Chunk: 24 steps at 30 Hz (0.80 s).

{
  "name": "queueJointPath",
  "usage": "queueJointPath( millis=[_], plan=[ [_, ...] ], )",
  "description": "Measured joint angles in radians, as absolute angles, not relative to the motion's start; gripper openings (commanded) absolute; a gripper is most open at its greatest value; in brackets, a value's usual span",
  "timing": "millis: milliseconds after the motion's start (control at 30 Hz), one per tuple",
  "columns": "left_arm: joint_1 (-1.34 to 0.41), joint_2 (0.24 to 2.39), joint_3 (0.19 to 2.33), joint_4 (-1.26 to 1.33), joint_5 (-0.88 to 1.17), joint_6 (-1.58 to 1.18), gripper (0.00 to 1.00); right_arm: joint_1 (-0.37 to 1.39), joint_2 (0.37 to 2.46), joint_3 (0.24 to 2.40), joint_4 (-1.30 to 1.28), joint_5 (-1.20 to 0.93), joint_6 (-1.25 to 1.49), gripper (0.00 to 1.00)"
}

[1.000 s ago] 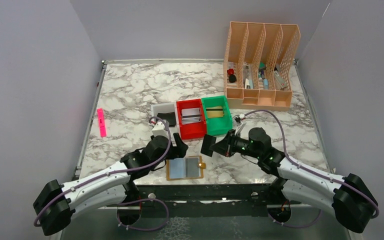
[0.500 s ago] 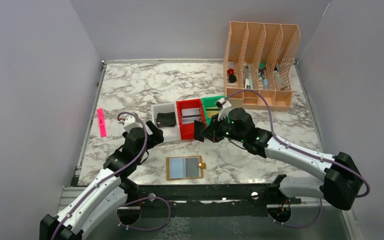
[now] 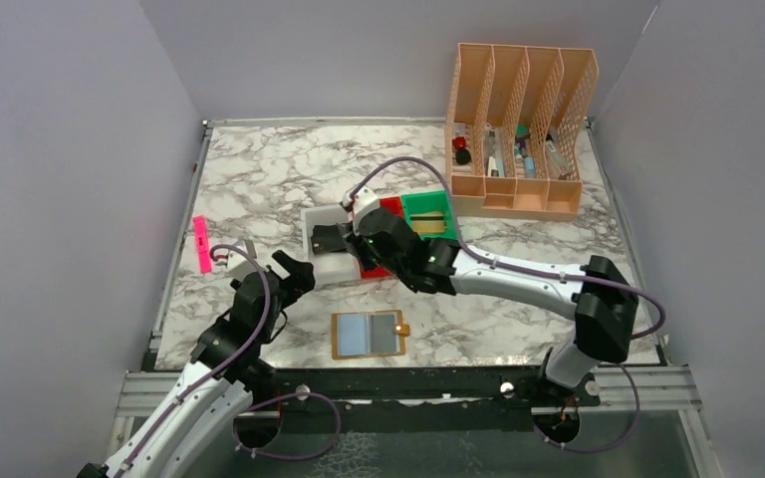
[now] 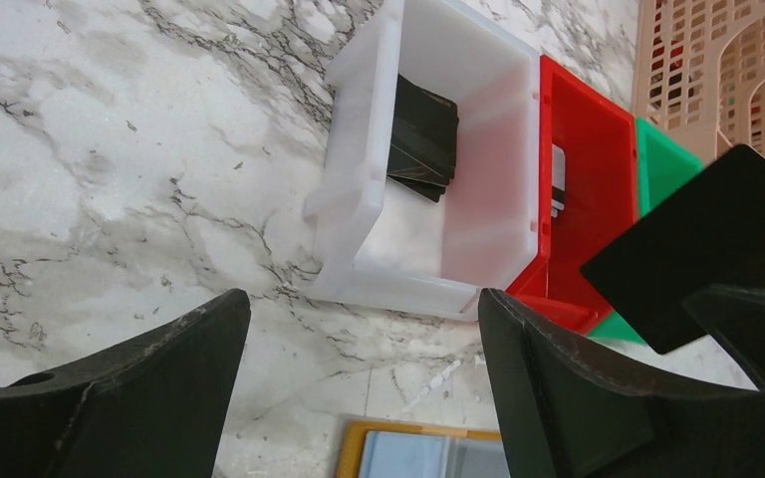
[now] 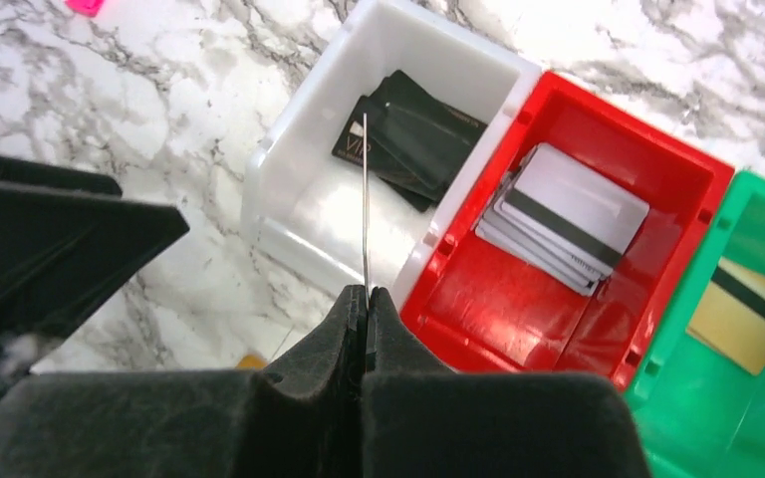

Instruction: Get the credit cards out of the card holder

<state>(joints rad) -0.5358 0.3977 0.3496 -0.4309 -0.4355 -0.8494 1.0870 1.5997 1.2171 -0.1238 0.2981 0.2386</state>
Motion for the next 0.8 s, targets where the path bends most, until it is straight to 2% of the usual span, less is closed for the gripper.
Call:
queueJointPath(
  millis=[567,800],
  plan=[
    [-0.536,0.276,0.328,-0.518,-0.550,-0.936,0.88,1.114,2.091,1.681,-0.182,0.527,-0.017,0.04],
    [-0.536,0.247,0.328,-0.550,-0.604,-0.965,0.88,1.114,2.245,1.769,-0.180,0.641,-0.126,0.07]
  ],
)
